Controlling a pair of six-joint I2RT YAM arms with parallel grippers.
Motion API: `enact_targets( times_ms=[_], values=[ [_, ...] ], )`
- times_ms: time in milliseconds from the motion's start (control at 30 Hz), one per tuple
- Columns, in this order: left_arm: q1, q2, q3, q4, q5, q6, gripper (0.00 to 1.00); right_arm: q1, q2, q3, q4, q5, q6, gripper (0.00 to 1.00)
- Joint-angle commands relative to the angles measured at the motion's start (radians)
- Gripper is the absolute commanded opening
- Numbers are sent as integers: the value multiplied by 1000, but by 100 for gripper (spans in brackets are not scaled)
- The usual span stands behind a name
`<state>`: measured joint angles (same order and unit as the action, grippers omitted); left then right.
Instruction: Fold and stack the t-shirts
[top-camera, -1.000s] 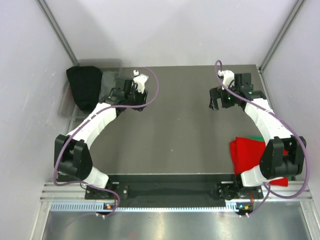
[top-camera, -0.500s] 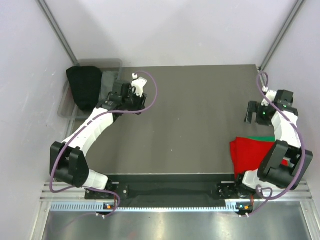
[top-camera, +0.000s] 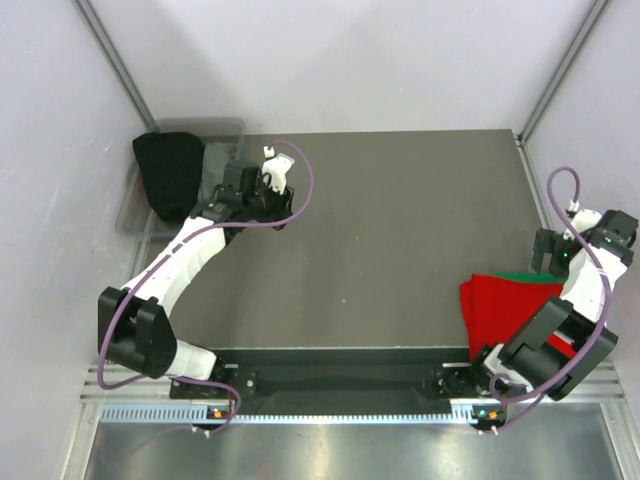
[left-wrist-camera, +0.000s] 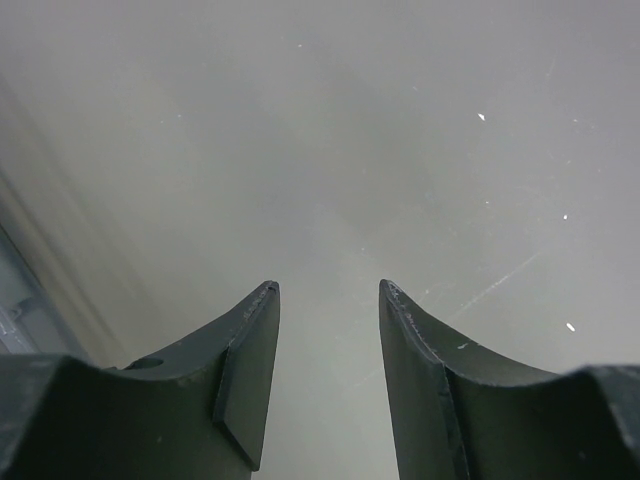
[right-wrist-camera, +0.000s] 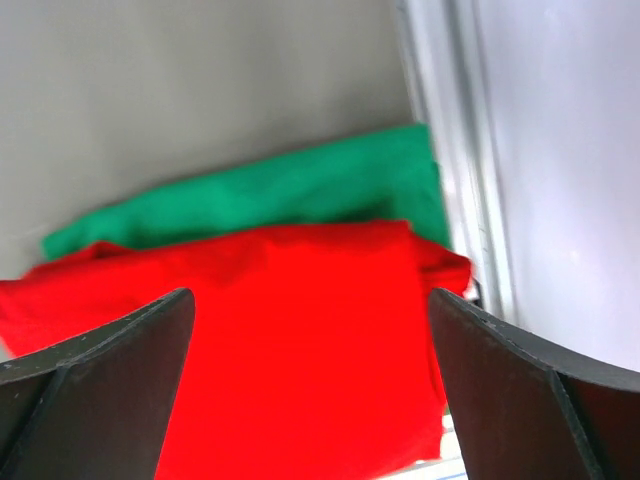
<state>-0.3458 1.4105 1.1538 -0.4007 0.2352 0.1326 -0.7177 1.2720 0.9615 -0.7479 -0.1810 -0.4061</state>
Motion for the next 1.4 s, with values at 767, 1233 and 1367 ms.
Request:
enact_targets(
  times_ms=[767, 1233, 1367],
  values=[
    [4, -53, -32, 71, 12, -4, 51, -121, 389, 74, 64, -118, -148, 100],
    [10, -67, -49, 79, 13, -8, 51, -120, 428, 78, 85, -198, -181, 89],
    [13, -73, -57, 83, 13, -5, 51, -121, 431, 86, 47, -262, -186, 69]
  ],
)
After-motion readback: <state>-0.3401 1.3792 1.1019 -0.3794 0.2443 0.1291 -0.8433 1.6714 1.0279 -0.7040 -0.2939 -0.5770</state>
